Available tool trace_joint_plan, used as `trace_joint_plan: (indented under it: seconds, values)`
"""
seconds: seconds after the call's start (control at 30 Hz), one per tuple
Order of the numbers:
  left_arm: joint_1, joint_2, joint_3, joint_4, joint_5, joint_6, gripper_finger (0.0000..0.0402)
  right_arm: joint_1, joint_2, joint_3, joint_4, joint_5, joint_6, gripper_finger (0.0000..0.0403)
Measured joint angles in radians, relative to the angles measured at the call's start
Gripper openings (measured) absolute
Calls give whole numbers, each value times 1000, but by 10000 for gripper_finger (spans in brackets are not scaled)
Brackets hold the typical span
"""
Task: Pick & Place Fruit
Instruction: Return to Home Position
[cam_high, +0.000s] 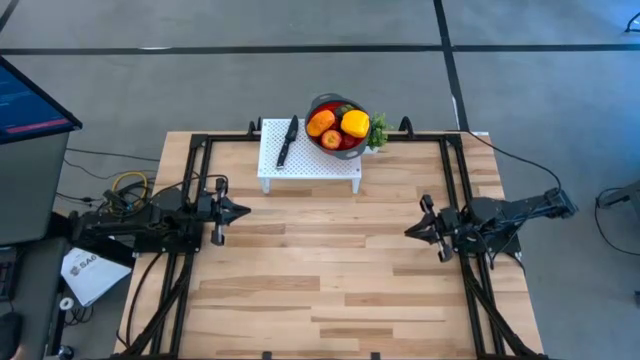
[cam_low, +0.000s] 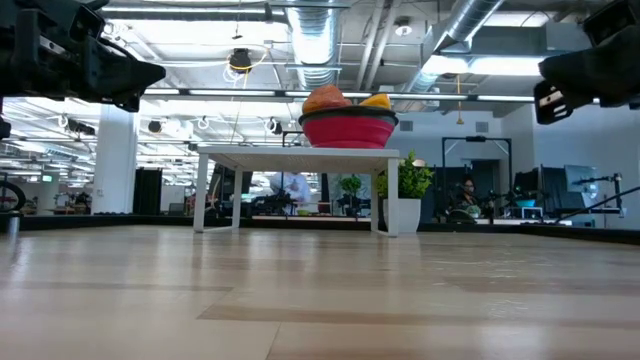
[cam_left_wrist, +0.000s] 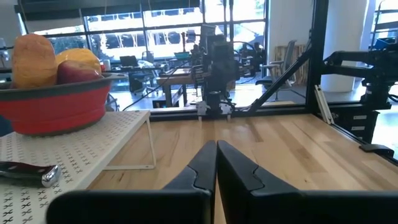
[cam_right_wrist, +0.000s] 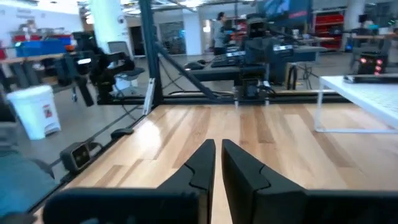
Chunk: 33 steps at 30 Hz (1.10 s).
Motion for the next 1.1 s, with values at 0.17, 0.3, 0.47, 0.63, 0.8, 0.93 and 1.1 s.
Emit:
trace_joint_plan:
  seconds: [0.17, 0.3, 0.47, 0.63, 0.8, 0.93, 1.1]
  values:
    - [0, 0, 0, 0, 0, 0, 4, 16, 3, 0, 0, 3, -178, 20]
    - [0, 0, 0, 1, 0, 0, 4, 15, -13, 0, -1, 3, -274, 20]
    - [0, 0, 0, 2, 0, 0, 4, -37, -21, 0, -1, 3, -273, 20]
    - [0, 0, 0, 6, 0, 0, 4, -125, -21, 0, -5, -13, -157, 17]
    - [0, 0, 0, 8, 0, 0, 4, -180, -21, 0, -8, -45, -46, 20]
    - [0, 0, 0, 9, 0, 0, 4, -180, -21, 0, -8, -47, -40, 22]
    - [0, 0, 0, 10, 0, 0, 4, -160, -21, 0, -8, -47, -42, 21]
